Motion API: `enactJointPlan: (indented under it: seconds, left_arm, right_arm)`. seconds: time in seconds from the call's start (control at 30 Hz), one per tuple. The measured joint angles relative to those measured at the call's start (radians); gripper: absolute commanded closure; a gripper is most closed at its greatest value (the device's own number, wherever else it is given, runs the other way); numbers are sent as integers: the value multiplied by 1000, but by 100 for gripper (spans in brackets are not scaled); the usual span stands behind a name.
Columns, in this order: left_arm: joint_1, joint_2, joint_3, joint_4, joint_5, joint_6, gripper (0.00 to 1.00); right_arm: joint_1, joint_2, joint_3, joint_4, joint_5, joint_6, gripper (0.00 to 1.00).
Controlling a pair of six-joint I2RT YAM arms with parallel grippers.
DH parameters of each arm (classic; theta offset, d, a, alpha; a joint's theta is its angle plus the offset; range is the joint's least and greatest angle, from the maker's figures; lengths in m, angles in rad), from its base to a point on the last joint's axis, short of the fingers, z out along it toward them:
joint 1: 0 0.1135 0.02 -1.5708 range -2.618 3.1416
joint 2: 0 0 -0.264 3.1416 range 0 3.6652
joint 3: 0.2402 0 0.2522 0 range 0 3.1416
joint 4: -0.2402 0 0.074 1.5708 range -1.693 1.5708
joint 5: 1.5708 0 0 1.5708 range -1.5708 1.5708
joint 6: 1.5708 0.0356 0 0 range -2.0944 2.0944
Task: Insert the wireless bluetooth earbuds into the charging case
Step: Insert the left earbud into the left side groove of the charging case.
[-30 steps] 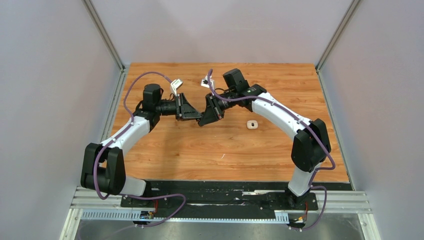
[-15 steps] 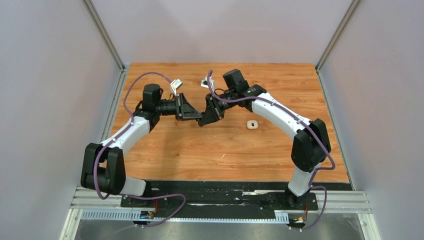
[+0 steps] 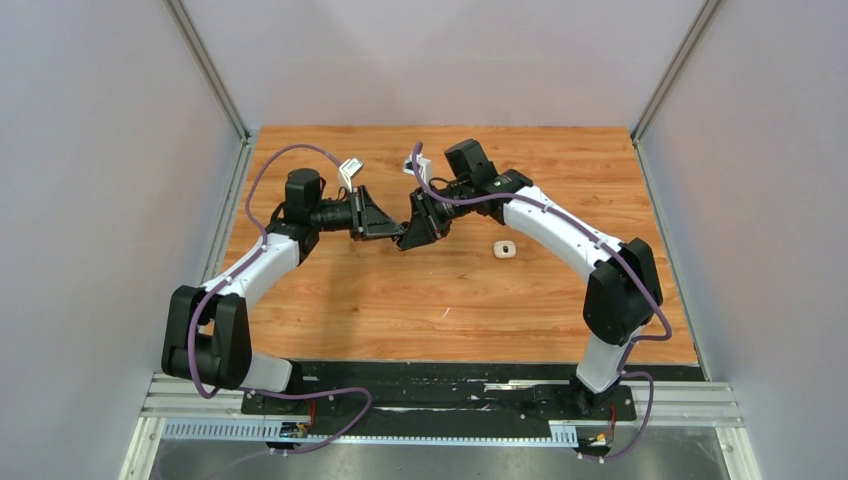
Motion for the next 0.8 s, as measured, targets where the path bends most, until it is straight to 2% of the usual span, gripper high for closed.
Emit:
enactJointPlan:
  seconds: [0.8]
  left_arm:
    - [-10, 1, -9, 32, -24, -1, 100]
  right_arm:
    - [0, -5, 68, -73, 138, 48, 68]
